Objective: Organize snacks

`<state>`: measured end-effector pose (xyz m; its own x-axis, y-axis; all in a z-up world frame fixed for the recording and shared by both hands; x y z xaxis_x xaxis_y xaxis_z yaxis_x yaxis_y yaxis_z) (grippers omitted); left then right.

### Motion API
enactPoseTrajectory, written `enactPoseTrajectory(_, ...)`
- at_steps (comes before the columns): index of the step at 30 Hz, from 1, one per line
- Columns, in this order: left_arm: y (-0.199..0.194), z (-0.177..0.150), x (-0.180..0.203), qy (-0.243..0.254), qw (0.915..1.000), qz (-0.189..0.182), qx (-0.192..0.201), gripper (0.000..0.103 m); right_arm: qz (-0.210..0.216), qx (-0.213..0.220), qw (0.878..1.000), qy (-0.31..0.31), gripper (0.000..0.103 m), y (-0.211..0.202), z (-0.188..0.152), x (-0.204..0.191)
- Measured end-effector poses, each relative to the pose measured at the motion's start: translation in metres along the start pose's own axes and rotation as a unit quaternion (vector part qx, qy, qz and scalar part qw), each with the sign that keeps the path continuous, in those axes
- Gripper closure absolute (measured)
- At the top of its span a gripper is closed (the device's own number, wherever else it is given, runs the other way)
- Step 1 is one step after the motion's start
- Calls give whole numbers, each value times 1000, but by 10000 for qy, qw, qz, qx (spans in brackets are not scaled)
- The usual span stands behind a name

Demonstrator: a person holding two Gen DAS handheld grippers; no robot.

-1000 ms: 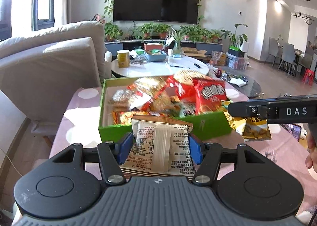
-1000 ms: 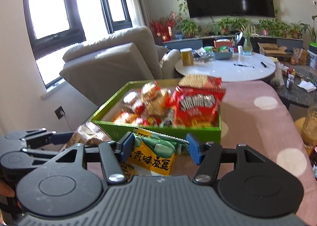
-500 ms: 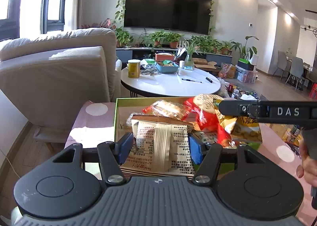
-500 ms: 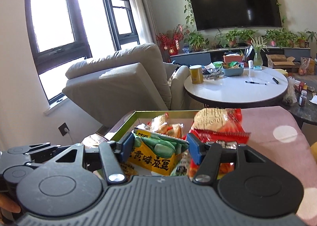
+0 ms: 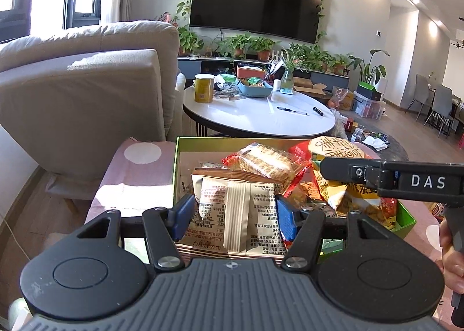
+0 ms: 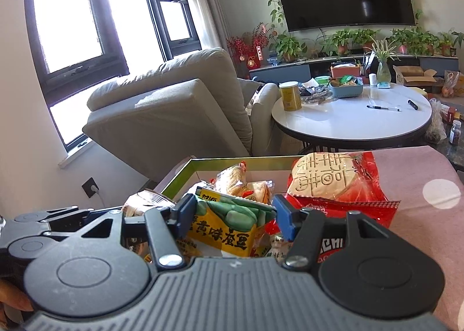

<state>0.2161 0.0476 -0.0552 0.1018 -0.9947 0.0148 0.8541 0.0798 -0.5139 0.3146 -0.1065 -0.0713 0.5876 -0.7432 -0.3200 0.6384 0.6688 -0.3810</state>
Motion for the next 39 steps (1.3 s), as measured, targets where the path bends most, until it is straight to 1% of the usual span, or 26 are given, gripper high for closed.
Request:
enactPoseTrajectory(9,7,5,2,-12,10000,-5,14,47,1,22,10000,-10,27,2,3,1)
enactPoseTrajectory(22,12,-1,4,12,10000,-10,-54,46,-1,20,10000,54,27,5,0,3)
enactPoseTrajectory(24,16,-2,6,18,10000,-25,-83,45,1,80,9999,89,27,5,1,5)
enactPoseTrajectory(25,17,-3,6,26,10000,-22,-81,42,-5,116,9999,98,27,5,1,6)
enactPoseTrajectory(26,19,-3,5,33,10000,5,-75,33,-10,113,9999,102,27,5,1,6)
enactPoseTrajectory(27,20,-3,4,31,10000,52,-68,30,-9,105,9999,112,27,5,0,6)
enactPoseTrajectory(30,18,-3,3,12,10000,75,-34,28,-24,116,9998,151,27,4,0,7)
enactPoseTrajectory(32,15,-4,2,-2,10000,78,-19,25,-33,122,9998,159,27,2,-1,7)
enactPoseTrajectory(36,10,-5,2,-12,9999,113,23,23,-29,131,9997,205,27,0,-2,6)
enactPoseTrajectory(38,6,-5,3,-33,9999,118,36,18,-25,126,9997,219,27,-2,-4,6)
enactPoseTrajectory(39,6,-5,3,-38,9999,131,51,17,-19,128,9997,224,27,-3,-5,5)
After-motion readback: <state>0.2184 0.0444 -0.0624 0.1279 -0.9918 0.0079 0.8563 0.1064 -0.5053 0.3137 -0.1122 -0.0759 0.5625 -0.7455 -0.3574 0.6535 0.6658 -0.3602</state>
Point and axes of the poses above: each gripper's, at about its wrist camera, not at the fingertips, and y roughly the way its jaws point, x to its right, z to its top, the point moved 8 cm from there along y, roughly the way its jaws point, and after that the axes turned 10 degrees about z, right-handed, at the moved point
